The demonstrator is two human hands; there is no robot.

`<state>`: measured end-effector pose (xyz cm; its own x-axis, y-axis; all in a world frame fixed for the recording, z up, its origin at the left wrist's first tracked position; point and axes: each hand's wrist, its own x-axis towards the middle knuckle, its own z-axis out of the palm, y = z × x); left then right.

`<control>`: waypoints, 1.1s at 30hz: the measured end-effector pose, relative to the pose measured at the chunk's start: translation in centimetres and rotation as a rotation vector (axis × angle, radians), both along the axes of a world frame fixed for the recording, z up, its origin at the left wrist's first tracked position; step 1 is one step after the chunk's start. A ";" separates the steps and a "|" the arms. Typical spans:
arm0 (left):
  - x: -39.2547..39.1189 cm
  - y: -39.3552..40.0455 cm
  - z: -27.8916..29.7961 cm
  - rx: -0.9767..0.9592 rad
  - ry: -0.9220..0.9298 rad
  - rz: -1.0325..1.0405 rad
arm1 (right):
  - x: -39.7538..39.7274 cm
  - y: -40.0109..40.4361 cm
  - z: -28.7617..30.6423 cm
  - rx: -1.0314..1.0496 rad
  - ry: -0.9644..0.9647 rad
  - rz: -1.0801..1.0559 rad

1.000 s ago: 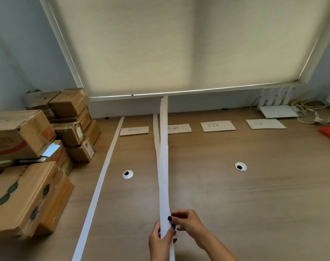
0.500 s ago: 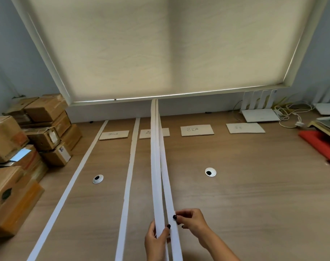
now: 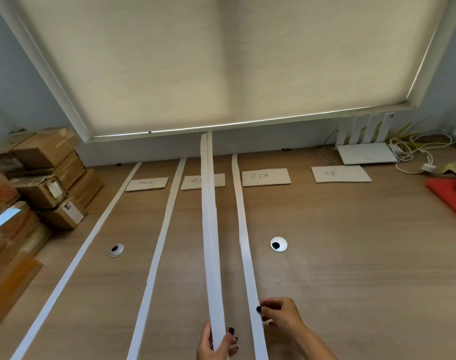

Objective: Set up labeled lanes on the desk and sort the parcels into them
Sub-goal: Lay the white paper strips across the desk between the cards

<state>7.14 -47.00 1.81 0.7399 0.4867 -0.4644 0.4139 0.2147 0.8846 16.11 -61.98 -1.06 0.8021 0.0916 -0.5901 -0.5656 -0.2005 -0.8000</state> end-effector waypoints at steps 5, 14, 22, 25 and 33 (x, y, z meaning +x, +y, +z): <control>1.2 -0.4 -1.3 0.007 0.058 -0.020 | 0.6 1.3 -1.8 -0.034 0.043 0.047; 1.9 0.5 -2.0 0.023 0.072 -0.037 | 0.1 2.6 -2.7 -0.129 0.072 0.008; 1.8 1.1 -1.4 0.021 0.026 -0.070 | 0.0 2.9 -2.4 -0.249 0.062 -0.019; 1.8 1.0 -1.3 0.001 0.005 -0.099 | 0.0 3.0 -1.1 -0.215 0.006 -0.014; 1.9 -2.8 0.0 0.007 -0.078 -0.196 | -0.7 2.2 3.9 0.251 0.024 0.067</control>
